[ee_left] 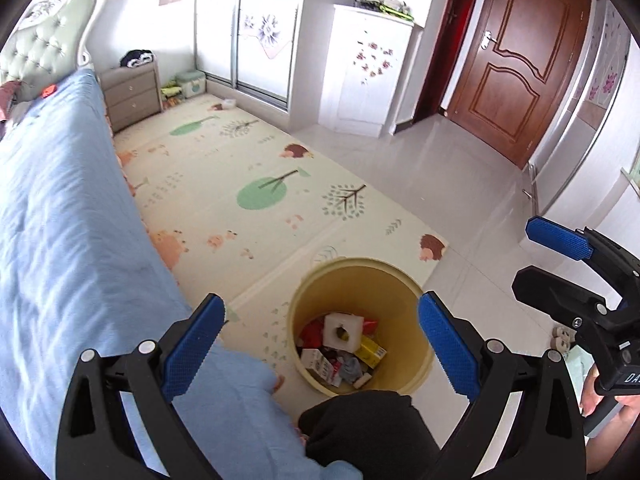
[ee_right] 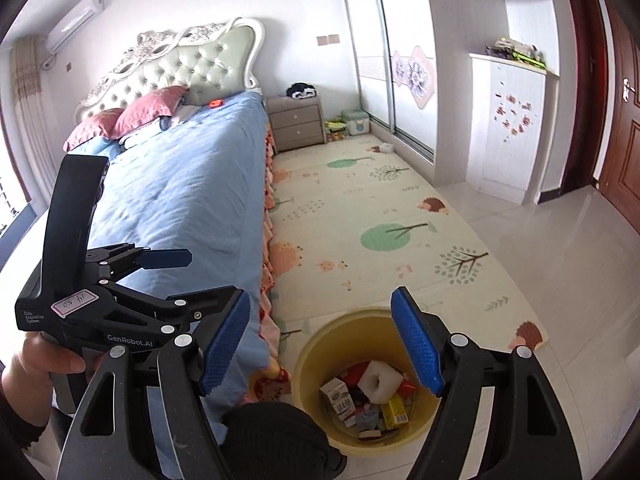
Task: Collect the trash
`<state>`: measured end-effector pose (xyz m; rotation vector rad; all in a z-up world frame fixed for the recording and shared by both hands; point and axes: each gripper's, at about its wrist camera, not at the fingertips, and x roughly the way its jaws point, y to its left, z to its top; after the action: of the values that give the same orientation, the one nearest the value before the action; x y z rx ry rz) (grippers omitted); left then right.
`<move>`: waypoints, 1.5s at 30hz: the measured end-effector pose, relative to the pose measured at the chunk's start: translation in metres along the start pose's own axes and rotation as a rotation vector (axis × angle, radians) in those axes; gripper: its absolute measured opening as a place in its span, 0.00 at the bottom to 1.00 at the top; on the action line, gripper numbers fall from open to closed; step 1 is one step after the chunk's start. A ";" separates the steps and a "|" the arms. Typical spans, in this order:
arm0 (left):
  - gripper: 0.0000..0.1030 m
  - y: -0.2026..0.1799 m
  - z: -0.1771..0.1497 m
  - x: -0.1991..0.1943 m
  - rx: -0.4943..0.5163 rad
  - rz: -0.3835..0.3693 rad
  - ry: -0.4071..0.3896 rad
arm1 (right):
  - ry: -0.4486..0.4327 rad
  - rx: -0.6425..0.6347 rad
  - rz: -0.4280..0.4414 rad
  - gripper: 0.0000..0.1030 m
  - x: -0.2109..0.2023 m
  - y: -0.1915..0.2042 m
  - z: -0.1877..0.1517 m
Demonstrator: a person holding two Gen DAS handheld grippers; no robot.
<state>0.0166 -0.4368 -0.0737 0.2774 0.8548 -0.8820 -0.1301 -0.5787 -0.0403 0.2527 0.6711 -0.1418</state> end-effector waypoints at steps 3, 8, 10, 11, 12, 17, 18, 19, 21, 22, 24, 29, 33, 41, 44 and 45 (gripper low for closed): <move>0.95 0.031 -0.013 -0.031 -0.042 0.078 -0.057 | -0.034 -0.072 0.008 0.71 0.004 0.040 0.011; 0.95 0.087 -0.043 -0.083 -0.132 0.243 -0.138 | -0.066 -0.160 0.097 0.75 0.019 0.106 0.019; 0.96 0.110 -0.055 -0.103 -0.170 0.300 -0.167 | -0.069 -0.185 0.137 0.75 0.027 0.131 0.020; 0.96 0.120 -0.063 -0.113 -0.183 0.337 -0.180 | -0.066 -0.191 0.164 0.75 0.031 0.141 0.019; 0.96 0.129 -0.069 -0.122 -0.192 0.369 -0.190 | -0.057 -0.198 0.194 0.75 0.035 0.153 0.019; 0.96 0.168 -0.097 -0.161 -0.251 0.468 -0.231 | -0.031 -0.247 0.291 0.75 0.049 0.207 0.011; 0.96 0.174 -0.103 -0.169 -0.265 0.476 -0.240 | -0.026 -0.255 0.305 0.75 0.050 0.216 0.010; 0.96 0.179 -0.107 -0.175 -0.279 0.480 -0.252 | -0.027 -0.263 0.316 0.75 0.052 0.224 0.011; 0.96 0.186 -0.115 -0.186 -0.305 0.487 -0.274 | -0.033 -0.273 0.332 0.75 0.052 0.239 0.009; 0.96 0.189 -0.117 -0.190 -0.313 0.493 -0.281 | -0.035 -0.274 0.340 0.75 0.053 0.246 0.010; 0.96 0.194 -0.121 -0.197 -0.324 0.503 -0.295 | -0.042 -0.277 0.356 0.77 0.053 0.256 0.011; 0.96 0.204 -0.128 -0.208 -0.350 0.547 -0.328 | -0.075 -0.294 0.355 0.79 0.053 0.273 0.017; 0.96 0.205 -0.130 -0.212 -0.346 0.611 -0.328 | -0.093 -0.289 0.347 0.82 0.058 0.280 0.021; 0.96 0.211 -0.128 -0.220 -0.370 0.646 -0.352 | -0.118 -0.275 0.318 0.84 0.069 0.284 0.025; 0.96 0.216 -0.130 -0.224 -0.403 0.636 -0.368 | -0.124 -0.254 0.321 0.84 0.071 0.281 0.026; 0.96 0.218 -0.130 -0.225 -0.412 0.629 -0.371 | -0.125 -0.247 0.322 0.84 0.072 0.280 0.027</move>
<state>0.0375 -0.1034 -0.0143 0.0096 0.5316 -0.1485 0.0003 -0.3208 -0.0133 0.1100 0.5100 0.2312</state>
